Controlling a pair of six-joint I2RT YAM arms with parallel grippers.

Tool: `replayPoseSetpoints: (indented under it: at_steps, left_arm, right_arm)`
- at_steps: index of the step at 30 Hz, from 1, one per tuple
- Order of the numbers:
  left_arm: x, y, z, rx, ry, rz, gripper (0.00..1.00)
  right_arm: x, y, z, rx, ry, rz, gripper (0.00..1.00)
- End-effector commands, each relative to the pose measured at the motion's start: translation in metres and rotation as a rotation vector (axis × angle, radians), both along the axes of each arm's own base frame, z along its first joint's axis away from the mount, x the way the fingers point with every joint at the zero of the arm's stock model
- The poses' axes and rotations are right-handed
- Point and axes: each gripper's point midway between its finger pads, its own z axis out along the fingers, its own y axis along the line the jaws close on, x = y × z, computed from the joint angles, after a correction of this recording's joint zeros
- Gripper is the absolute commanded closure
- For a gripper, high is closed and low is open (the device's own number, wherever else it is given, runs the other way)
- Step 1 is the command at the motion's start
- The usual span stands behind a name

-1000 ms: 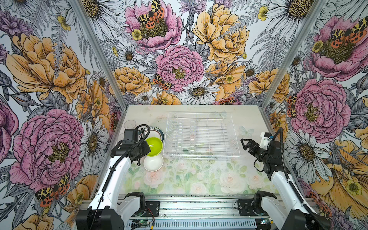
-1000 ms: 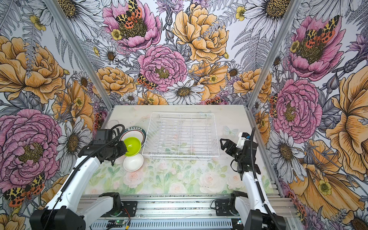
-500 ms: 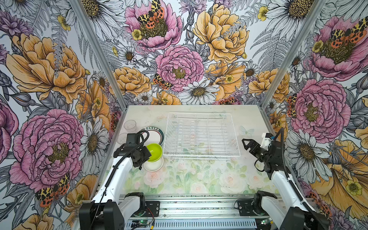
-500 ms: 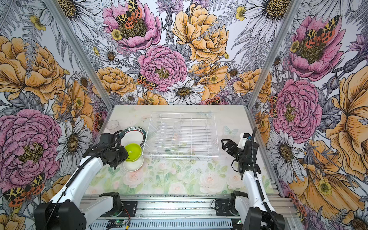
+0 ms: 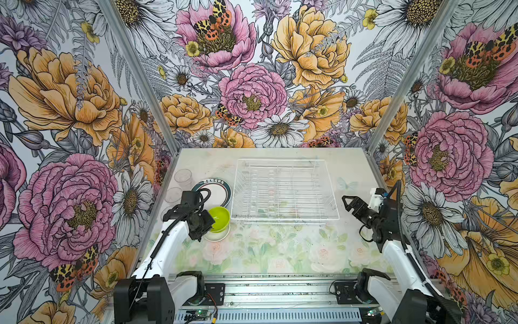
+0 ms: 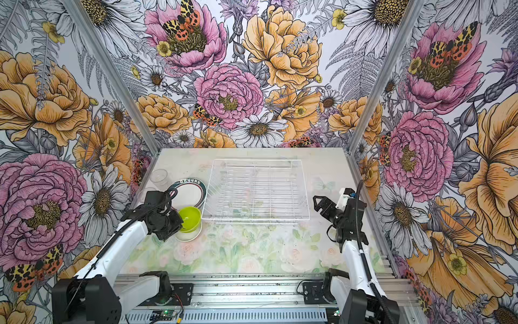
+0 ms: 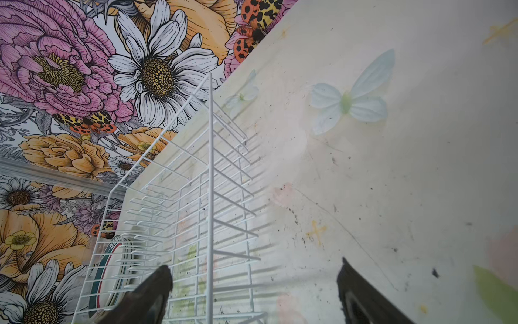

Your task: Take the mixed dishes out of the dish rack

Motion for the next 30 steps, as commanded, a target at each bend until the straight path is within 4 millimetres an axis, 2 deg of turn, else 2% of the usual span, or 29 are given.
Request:
replayPoseSetpoints:
  at_steps: [1,4,5,8,10,14,16,19,22,26,30]
  left_arm:
    - [-0.001,-0.012,-0.001,-0.049,0.019,-0.020,0.96]
    - [-0.001,-0.012,-0.001,-0.052,0.020,-0.022,0.84]
    - [-0.001,-0.012,0.000,-0.050,0.015,-0.021,0.78]
    - [0.001,-0.008,0.005,-0.043,-0.009,-0.006,0.75]
    - [0.002,-0.004,0.010,-0.036,-0.028,0.005,0.63]
    - [0.005,0.003,0.017,-0.034,-0.060,0.029,0.61]
    - [0.006,0.005,0.021,-0.031,-0.076,0.030,0.50]
    - [0.011,0.009,0.030,-0.017,-0.112,0.034,0.41]
    - [0.016,0.015,0.041,0.008,-0.149,0.050,0.20]
    - [0.037,0.015,0.062,-0.002,-0.261,0.059,0.02]
    - [0.063,0.017,0.092,-0.002,-0.435,0.074,0.01]
  right_arm:
    - [0.000,-0.001,-0.003,0.008,0.002,0.002,0.06]
    - [0.000,-0.001,-0.003,0.015,0.003,0.003,0.06]
    - [0.000,-0.001,-0.002,0.016,0.002,0.003,0.06]
    - [0.000,-0.002,-0.001,0.018,-0.002,0.002,0.06]
    - [0.000,-0.002,0.000,0.019,-0.006,0.002,0.06]
    - [-0.001,-0.001,0.002,0.026,-0.011,0.005,0.06]
    - [-0.001,0.000,0.002,0.033,-0.010,0.007,0.06]
    - [-0.001,0.001,0.001,0.045,-0.007,0.008,0.06]
    - [0.000,0.003,0.002,0.059,-0.005,0.014,0.06]
    - [0.003,0.000,0.004,0.051,-0.008,0.008,0.06]
    - [0.010,-0.011,0.006,0.006,-0.004,-0.030,0.06]
